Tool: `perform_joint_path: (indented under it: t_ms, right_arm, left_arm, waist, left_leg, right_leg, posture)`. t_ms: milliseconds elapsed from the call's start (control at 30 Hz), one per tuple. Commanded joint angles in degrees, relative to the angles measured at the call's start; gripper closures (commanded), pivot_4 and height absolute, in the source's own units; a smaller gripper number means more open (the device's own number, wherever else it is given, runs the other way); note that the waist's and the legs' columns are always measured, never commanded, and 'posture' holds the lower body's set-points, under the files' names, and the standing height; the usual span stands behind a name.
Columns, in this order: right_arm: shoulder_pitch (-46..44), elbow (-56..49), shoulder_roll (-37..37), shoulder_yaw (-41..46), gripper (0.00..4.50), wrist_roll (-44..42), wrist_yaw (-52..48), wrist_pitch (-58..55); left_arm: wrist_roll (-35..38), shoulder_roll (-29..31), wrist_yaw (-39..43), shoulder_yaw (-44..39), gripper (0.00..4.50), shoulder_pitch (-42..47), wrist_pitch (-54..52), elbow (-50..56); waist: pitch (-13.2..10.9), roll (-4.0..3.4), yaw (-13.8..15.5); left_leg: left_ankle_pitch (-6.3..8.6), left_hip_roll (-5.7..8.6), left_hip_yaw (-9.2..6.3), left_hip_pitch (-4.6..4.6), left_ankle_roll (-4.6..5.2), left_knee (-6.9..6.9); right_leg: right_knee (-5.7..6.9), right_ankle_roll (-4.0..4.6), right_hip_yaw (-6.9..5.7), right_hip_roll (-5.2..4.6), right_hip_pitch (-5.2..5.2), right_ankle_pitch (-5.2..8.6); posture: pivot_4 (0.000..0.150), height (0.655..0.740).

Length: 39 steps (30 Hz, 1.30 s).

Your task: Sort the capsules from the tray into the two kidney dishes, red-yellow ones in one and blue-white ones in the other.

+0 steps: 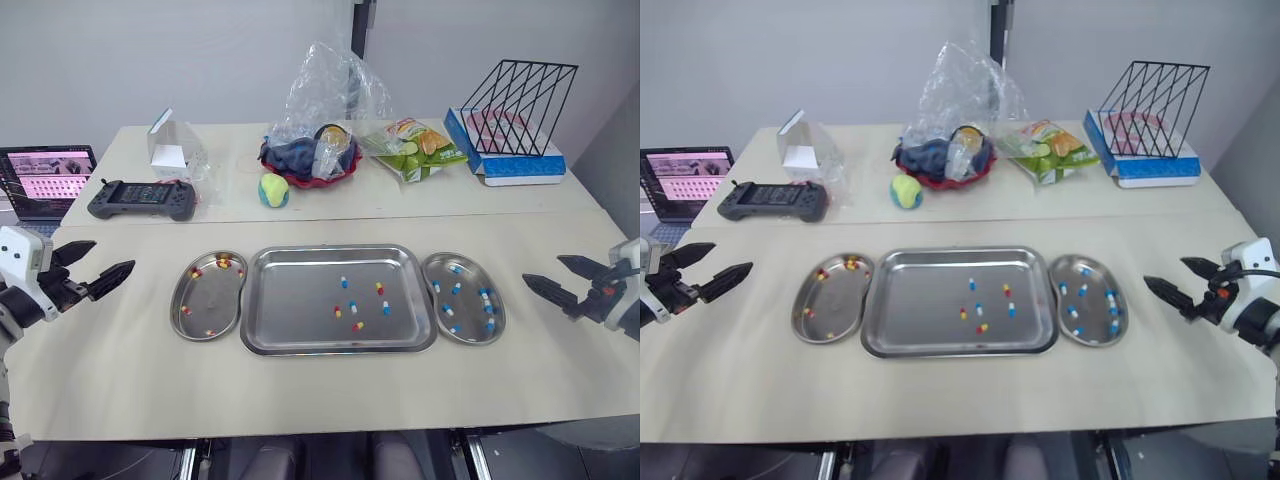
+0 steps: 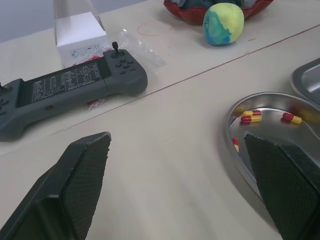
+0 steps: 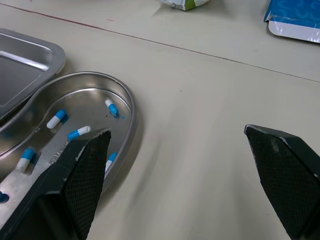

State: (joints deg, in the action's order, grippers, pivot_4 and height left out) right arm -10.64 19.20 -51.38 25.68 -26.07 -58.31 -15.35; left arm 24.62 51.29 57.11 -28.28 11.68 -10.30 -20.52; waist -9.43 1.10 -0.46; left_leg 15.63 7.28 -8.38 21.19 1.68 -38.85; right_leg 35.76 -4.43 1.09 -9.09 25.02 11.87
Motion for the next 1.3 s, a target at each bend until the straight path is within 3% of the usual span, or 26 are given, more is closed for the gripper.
perform_joint_path:
  t_ms: [33, 533, 700, 933, 1300]
  right_arm:
    - [-0.2, -1.3, -1.1, 2.6, 0.0, -1.7, -1.4, 1.1]
    - [2.1, -7.9, -2.3, 3.8, 0.0, -4.2, -4.8, -1.9]
    - [4.7, -15.6, -2.8, 4.0, 0.0, -6.7, -7.0, -5.2]
    - [8.3, -24.6, -2.6, 5.6, 0.0, -10.5, -6.1, -10.7]
    - [10.4, -35.2, -2.7, 6.2, 0.0, -14.7, -4.4, -17.0]
  left_arm:
    - [0.2, 1.5, -0.1, -0.4, 0.02, 1.8, 0.2, 0.8]
    - [1.7, 0.9, 1.0, 4.2, 0.02, 6.3, -3.3, 4.1]
    - [3.1, -3.6, 2.4, 12.4, 0.02, 10.6, -7.9, 13.7]
    - [3.0, -5.5, 7.9, 22.2, 0.02, 12.4, -9.0, 23.4]
    - [-6.6, -13.3, 8.8, 37.9, 0.02, 15.2, -4.0, 26.8]
  waist:
    - [0.0, 0.0, -0.1]
    - [0.0, 0.0, -0.2]
    - [0.0, -0.01, 0.3]
    - [0.0, 0.01, 0.0]
    - [0.0, 0.02, 0.5]
  left_leg:
    - [0.0, 0.0, 0.0, 0.0, 0.0, 0.0]
    - [0.01, -0.01, 0.02, 0.0, -0.01, 0.0]
    - [0.01, 0.01, 0.02, 0.0, -0.01, -0.08]
    - [0.01, -0.06, 0.13, 0.03, -0.02, -0.08]
    - [0.04, -0.07, 0.37, -0.01, 0.03, -0.11]
  right_leg:
    - [0.01, 0.0, 0.0, 0.01, 0.0, 0.0]
    - [0.03, 0.01, 0.02, 0.02, 0.03, 0.0]
    - [0.04, -0.01, 0.01, 0.0, -0.04, -0.02]
    - [0.03, -0.01, 0.07, 0.06, 0.03, -0.03]
    - [0.02, -0.02, 0.24, 0.07, 0.0, -0.04]
  posture:
    - [0.15, 0.74]
    - [0.15, 0.74]
    - [0.15, 0.74]
    - [0.15, 0.74]
    - [0.15, 0.74]
